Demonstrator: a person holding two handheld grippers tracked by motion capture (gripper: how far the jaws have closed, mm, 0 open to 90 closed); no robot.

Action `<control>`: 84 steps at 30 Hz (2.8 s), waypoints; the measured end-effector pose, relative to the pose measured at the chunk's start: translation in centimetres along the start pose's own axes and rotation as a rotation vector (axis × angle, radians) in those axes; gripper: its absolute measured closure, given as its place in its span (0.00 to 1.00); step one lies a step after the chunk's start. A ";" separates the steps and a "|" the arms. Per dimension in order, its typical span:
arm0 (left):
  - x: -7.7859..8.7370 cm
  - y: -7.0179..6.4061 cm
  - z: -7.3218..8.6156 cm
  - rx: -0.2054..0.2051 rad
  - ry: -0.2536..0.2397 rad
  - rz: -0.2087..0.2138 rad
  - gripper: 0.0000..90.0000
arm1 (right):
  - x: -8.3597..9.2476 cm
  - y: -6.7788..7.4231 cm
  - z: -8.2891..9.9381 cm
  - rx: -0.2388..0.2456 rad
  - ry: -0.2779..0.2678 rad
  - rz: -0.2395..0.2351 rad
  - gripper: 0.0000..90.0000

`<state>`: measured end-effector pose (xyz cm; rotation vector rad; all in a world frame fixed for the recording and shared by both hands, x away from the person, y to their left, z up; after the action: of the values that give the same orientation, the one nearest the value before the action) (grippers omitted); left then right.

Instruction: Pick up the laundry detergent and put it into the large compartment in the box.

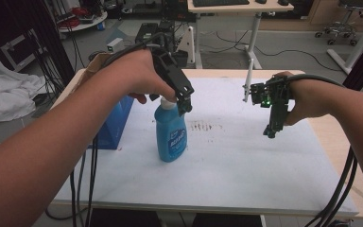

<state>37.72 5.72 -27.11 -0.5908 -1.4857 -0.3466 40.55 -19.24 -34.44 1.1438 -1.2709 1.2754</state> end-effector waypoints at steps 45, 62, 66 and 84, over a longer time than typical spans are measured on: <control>-3.7 -0.3 -0.5 0.000 -0.006 -0.084 0.08 | -0.2 0.1 -0.2 -0.002 0.010 0.007 0.03; -3.9 0.0 -0.6 0.003 -0.012 -0.090 0.16 | -0.3 0.1 -0.4 0.000 0.011 0.005 0.03; -3.9 -0.1 -0.7 0.003 -0.012 -0.088 0.18 | -0.3 0.2 -0.4 -0.006 0.012 0.004 0.03; -3.9 -0.4 -0.8 -0.010 -0.008 -0.081 0.30 | -0.5 0.2 -0.3 -0.005 0.011 0.005 0.03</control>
<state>37.87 4.42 -30.90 -0.5416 -1.5192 -0.4148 40.43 -18.96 -34.93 1.1298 -1.2690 1.2801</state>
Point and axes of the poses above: each handheld gripper's, and its own axes: x roughly backward along the jaws, z roughly out of its underside, y roughly to its left, the point moved 1 cm from there along -x, roughly forward along the jaws, and after that the axes turned 5 degrees about x, right-handed, at the moved point
